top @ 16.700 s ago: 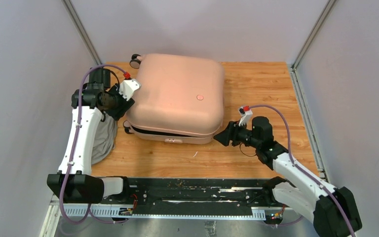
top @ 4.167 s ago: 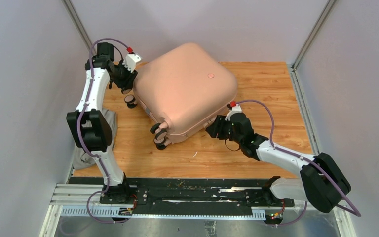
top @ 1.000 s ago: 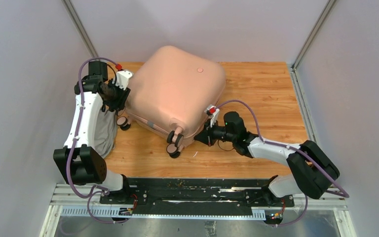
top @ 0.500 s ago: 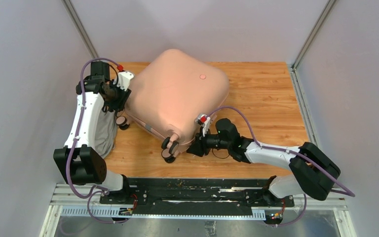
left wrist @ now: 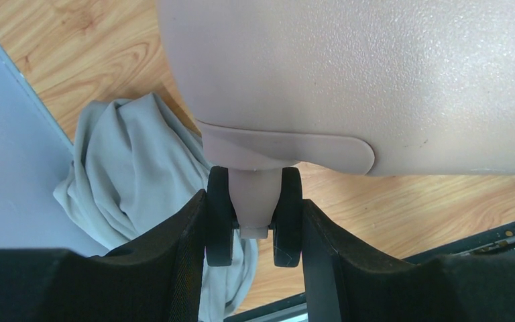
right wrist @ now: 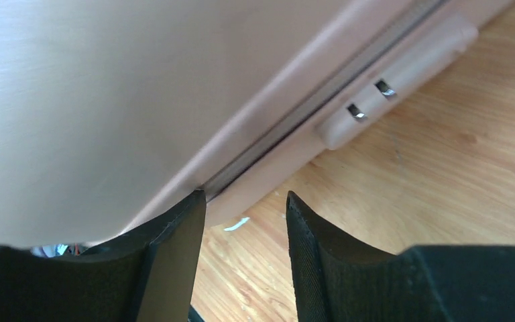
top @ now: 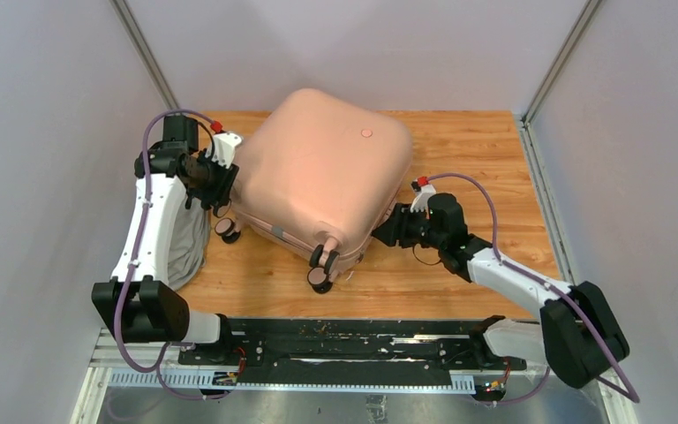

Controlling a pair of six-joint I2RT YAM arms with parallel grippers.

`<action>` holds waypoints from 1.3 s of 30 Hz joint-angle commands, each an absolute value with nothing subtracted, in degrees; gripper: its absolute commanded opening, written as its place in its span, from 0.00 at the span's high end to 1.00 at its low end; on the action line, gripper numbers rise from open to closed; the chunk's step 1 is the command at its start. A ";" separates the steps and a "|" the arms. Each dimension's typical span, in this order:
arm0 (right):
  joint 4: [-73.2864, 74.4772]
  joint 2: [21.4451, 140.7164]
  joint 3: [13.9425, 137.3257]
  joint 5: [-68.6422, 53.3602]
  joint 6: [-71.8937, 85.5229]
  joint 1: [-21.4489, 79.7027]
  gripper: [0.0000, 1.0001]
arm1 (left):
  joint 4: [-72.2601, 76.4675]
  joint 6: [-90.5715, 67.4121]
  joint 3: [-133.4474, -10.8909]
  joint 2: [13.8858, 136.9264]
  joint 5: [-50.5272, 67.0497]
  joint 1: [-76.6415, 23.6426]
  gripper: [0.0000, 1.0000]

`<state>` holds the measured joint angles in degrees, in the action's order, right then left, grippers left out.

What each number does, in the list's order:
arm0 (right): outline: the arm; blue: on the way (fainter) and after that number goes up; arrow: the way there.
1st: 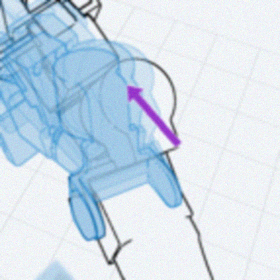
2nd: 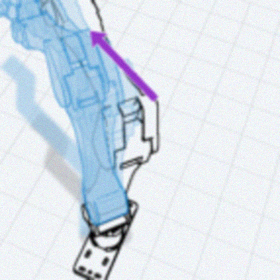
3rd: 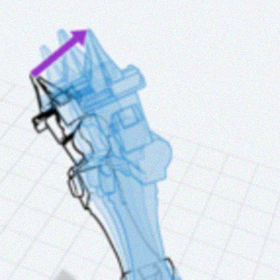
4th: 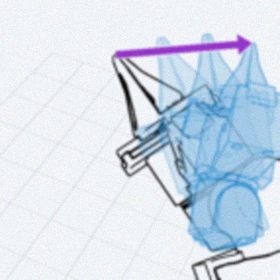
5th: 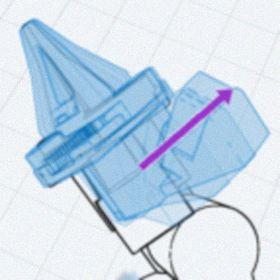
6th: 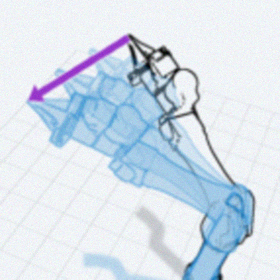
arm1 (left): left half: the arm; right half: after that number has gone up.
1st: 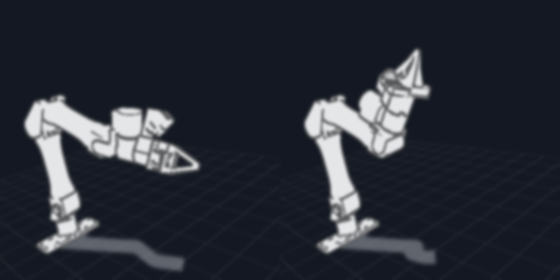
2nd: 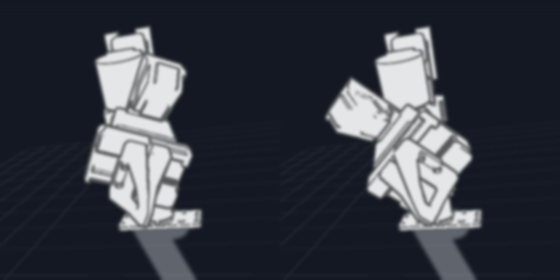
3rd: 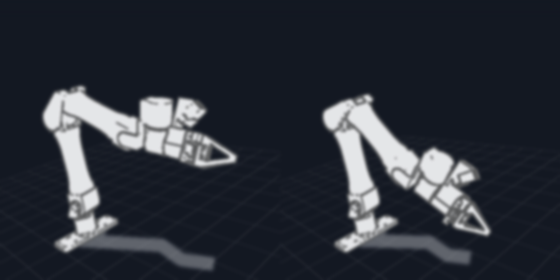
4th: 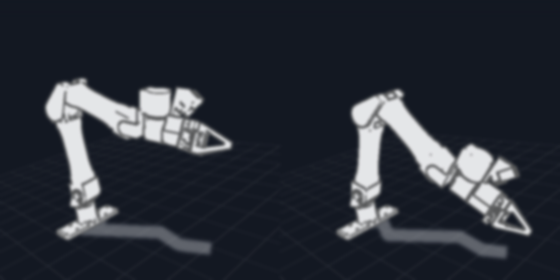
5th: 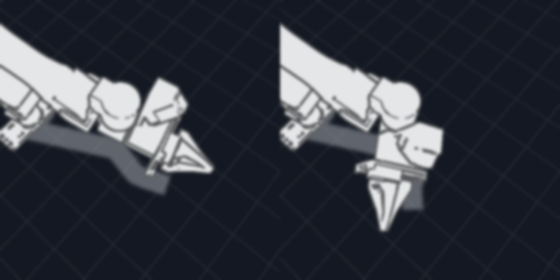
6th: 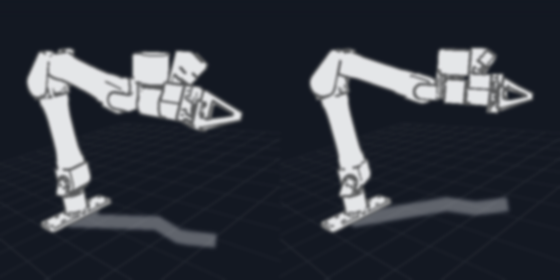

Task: Pack the luggage
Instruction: Zip the luggage at the center of the board.

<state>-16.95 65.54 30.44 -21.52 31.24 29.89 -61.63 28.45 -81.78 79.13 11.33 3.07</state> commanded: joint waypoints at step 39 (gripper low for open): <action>-15.31 76.92 37.21 -33.93 41.81 10.10 0.00 | -58.80 25.64 -79.80 67.02 14.16 1.41 1.00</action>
<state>-7.29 76.49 39.38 -26.06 32.08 13.65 -60.60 23.46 -75.75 70.85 10.87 2.42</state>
